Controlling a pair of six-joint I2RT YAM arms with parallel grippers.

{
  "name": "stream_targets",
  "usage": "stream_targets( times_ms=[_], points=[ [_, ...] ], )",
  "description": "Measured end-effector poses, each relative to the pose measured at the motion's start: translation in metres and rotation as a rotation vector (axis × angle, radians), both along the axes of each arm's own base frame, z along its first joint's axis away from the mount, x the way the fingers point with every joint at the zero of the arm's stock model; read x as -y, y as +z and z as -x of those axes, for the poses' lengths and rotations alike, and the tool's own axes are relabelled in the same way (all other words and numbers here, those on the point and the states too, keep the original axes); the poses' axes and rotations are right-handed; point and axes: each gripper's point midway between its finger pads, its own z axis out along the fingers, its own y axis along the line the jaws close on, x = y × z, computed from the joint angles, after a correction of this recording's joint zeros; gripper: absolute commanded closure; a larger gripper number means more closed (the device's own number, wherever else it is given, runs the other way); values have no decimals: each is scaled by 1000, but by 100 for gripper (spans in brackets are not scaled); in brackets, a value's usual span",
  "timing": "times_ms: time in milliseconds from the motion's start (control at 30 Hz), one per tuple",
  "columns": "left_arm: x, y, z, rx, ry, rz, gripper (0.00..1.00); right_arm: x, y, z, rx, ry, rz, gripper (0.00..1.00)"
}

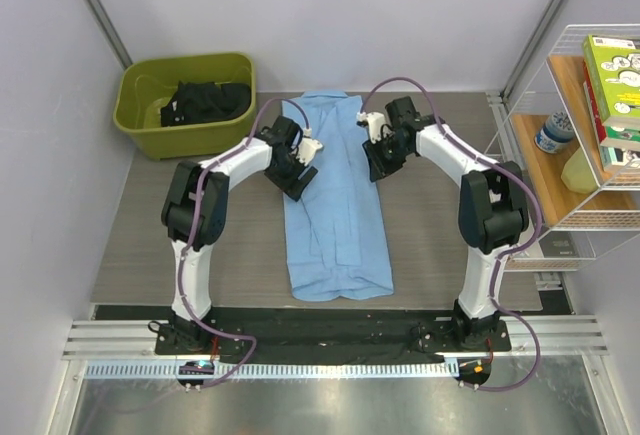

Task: Fold and stack the long sleeve shirts
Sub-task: Fold the shirt

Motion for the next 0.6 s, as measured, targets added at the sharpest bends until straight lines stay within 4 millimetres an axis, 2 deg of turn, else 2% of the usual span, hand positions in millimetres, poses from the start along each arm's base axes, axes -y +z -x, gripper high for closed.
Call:
stream_targets(
  times_ms=[133,233,333,367,467,600],
  points=[
    [-3,1,-26,32,27,-12,28,4,7,-10,11,-25,-9,69],
    [-8,1,-27,29,26,-15,25,5,25,-32,64,-42,-28,61],
    [-8,4,-25,24,7,-3,23,10,54,-55,140,-63,-60,48],
    [-7,7,-23,18,-4,8,23,11,64,-61,167,-65,-69,48],
    [0,28,-16,25,-36,60,28,16,85,-69,235,-50,-80,53],
    [15,70,-5,71,-85,149,39,20,95,-55,266,-3,-78,59]
  ],
)
